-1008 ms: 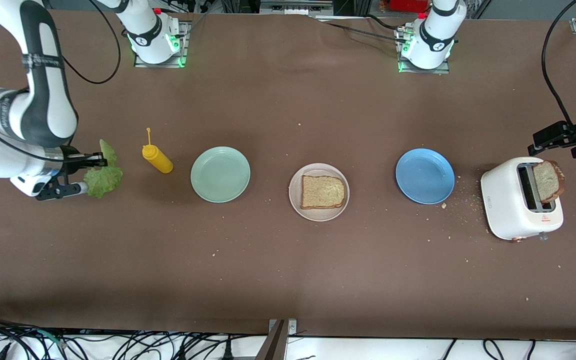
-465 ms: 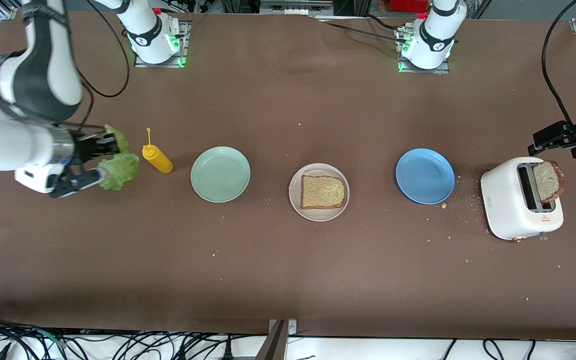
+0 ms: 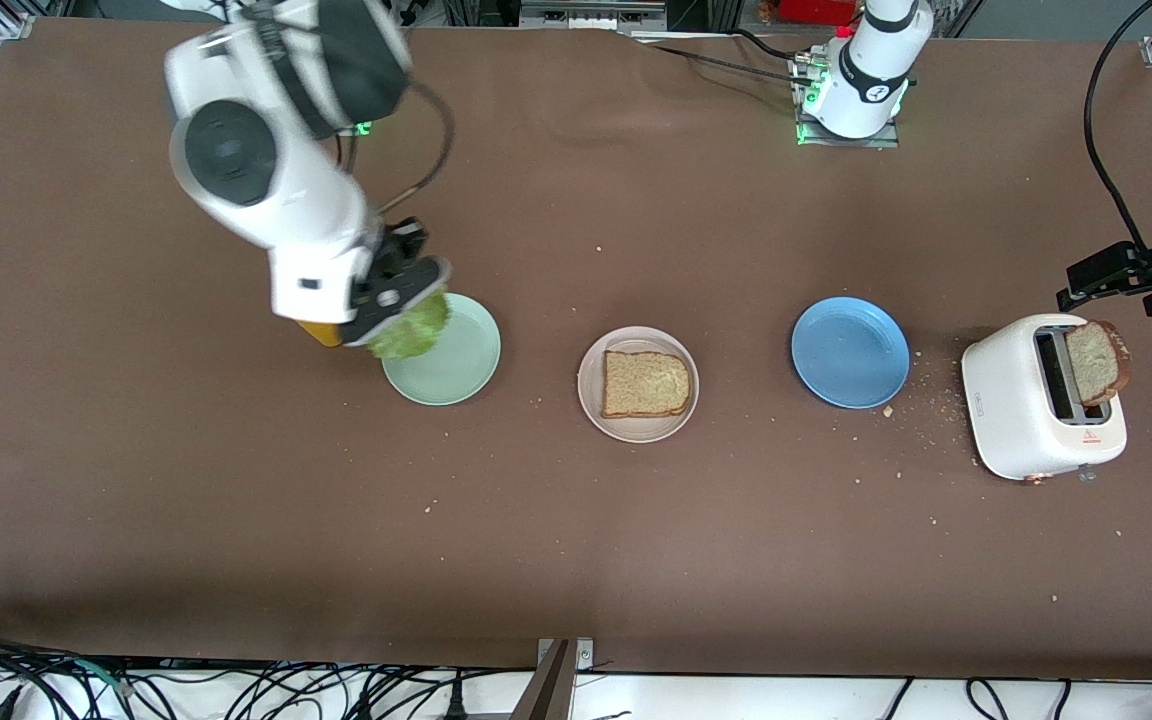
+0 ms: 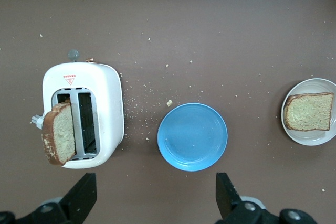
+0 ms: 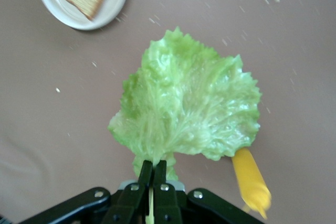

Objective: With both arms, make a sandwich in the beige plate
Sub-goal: 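Lift the lettuce leaf and carry it over the beige plate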

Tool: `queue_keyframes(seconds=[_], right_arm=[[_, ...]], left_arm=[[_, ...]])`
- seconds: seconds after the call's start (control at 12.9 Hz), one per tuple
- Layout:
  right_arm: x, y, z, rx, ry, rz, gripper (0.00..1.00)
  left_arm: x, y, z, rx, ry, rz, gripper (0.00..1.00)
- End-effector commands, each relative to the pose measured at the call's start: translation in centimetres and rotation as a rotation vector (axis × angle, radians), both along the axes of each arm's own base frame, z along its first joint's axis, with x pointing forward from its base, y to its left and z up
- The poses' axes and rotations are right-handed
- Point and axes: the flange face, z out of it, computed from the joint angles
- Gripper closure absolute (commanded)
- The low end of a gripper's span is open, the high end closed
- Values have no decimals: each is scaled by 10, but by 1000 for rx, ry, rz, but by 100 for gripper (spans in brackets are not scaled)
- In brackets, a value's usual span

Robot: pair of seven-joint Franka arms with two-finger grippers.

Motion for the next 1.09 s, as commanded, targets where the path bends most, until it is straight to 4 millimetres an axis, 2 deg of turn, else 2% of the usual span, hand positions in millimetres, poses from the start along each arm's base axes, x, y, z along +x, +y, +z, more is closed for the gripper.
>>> queue_keyframes(seconds=[0.0, 0.23, 0.47, 0.78, 1.01], right_arm=[[-6, 60, -19, 7, -101, 53, 100], [-17, 115, -48, 74, -179, 74, 100], [-27, 166, -91, 154, -255, 105, 100], [-36, 209, -152, 218, -377, 157, 100], [-38, 225, -199, 234, -459, 191, 100]], left_arm=[[-4, 3, 7, 8, -4, -14, 0], [-4, 3, 7, 8, -4, -14, 0], [-5, 3, 7, 8, -2, -14, 0], [-5, 2, 6, 7, -2, -16, 0], [-5, 3, 7, 8, -2, -14, 0]])
